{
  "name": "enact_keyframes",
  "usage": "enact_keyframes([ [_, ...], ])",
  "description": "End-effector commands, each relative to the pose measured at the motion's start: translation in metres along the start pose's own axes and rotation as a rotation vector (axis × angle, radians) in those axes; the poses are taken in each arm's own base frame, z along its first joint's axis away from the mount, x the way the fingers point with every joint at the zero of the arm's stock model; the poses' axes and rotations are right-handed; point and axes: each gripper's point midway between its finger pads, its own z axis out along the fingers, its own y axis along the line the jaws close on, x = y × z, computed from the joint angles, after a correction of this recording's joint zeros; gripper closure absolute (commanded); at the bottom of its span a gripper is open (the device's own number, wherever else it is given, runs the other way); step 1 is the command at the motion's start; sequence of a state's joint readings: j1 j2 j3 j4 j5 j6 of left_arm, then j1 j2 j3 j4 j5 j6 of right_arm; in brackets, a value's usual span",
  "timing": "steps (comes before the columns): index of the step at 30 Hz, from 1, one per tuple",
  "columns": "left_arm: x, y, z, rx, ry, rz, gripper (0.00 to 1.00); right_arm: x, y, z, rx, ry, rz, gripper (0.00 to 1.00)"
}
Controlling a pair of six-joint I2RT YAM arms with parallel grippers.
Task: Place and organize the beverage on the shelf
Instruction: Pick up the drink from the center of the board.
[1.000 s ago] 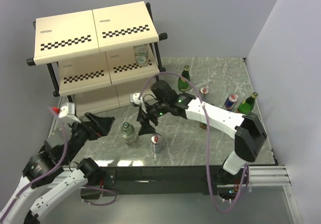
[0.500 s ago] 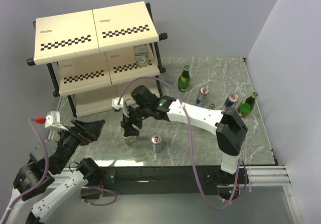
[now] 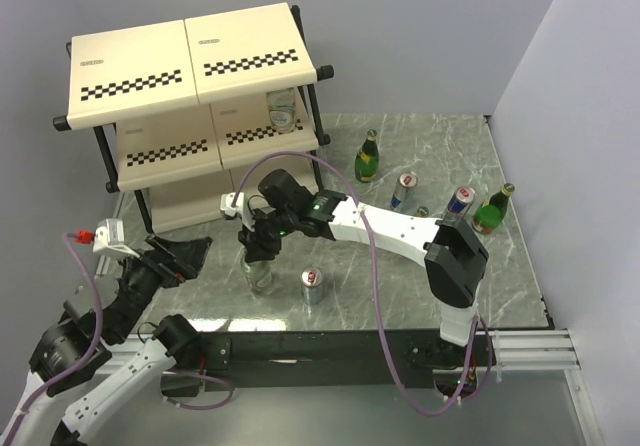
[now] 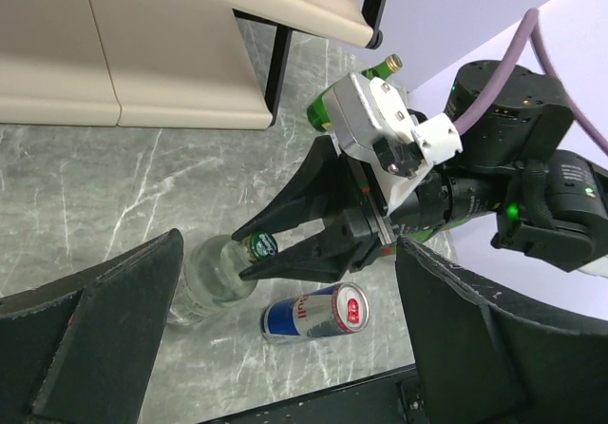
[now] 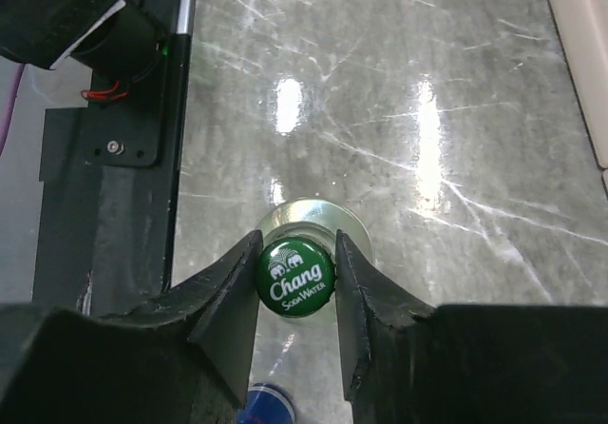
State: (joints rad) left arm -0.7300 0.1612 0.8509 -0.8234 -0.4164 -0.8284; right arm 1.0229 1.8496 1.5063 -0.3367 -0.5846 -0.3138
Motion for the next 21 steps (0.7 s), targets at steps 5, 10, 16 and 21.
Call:
enact_keyframes([
  [5,0.013,-0.010,0.018,0.049,0.021,0.035,0.01,-0.043,-0.001,-0.030,0.026,-0.070,-0.062,1.00],
  [10,0.023,-0.035,0.036,0.201,0.019,0.147,0.00,-0.068,-0.013,-0.078,0.096,-0.099,-0.075,1.00],
  [16,0.036,-0.065,0.067,0.383,-0.029,0.401,0.01,-0.082,-0.030,-0.132,0.171,-0.136,-0.034,1.00],
  [21,0.039,-0.079,0.079,0.491,-0.108,0.588,0.01,-0.093,-0.039,-0.165,0.216,-0.174,-0.007,1.00],
])
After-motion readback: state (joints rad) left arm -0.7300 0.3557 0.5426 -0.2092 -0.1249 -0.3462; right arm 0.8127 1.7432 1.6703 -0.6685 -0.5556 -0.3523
